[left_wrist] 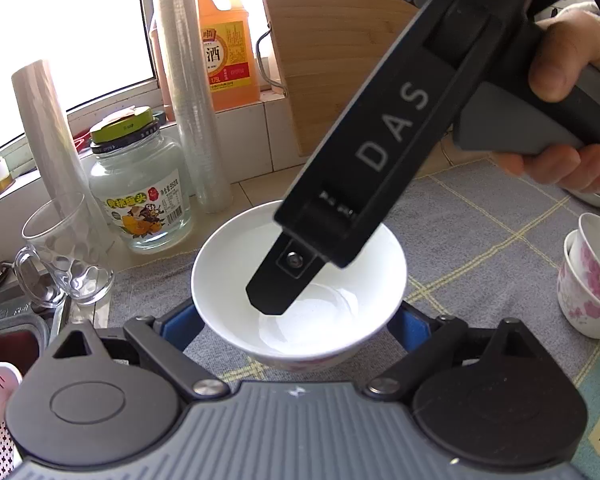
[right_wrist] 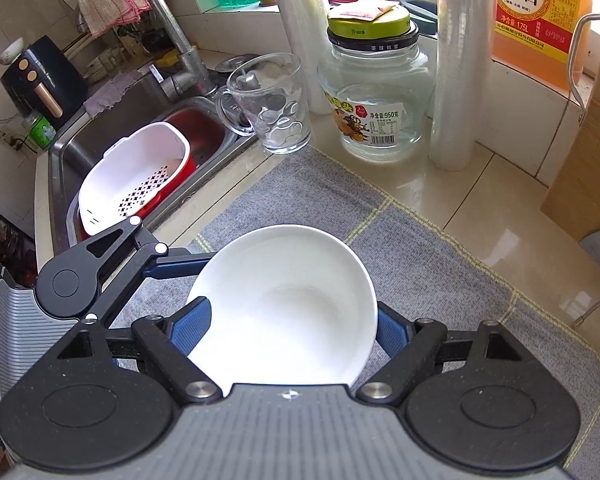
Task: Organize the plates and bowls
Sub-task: 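Carry the white bowl with the right gripper over the nested bowls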
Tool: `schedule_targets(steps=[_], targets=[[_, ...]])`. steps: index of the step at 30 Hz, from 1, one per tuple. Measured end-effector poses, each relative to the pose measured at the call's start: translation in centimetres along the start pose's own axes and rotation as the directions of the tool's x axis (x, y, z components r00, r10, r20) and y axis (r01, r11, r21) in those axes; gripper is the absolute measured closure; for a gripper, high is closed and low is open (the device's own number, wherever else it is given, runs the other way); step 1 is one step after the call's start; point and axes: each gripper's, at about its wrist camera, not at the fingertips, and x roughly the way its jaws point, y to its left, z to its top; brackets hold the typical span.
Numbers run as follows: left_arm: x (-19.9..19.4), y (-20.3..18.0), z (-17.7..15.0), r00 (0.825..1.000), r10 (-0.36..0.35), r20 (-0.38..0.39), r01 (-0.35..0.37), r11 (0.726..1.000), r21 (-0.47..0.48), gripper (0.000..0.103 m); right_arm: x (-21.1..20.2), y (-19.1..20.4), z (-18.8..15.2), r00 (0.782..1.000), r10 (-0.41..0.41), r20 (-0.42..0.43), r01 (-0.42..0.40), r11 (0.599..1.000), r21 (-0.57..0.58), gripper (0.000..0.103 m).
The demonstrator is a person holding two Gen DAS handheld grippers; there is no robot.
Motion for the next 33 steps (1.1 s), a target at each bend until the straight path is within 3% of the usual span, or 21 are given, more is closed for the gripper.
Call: schedule_targets(steps=[33], targets=[[-7.4,-9.2,0.1,0.999,-0.053,0.005,0.052,0.997,0.058,0.007,-8.2,2.5,-10.1,0.998,-0.004,0.062,0.002,0.999,0.034,0.013]])
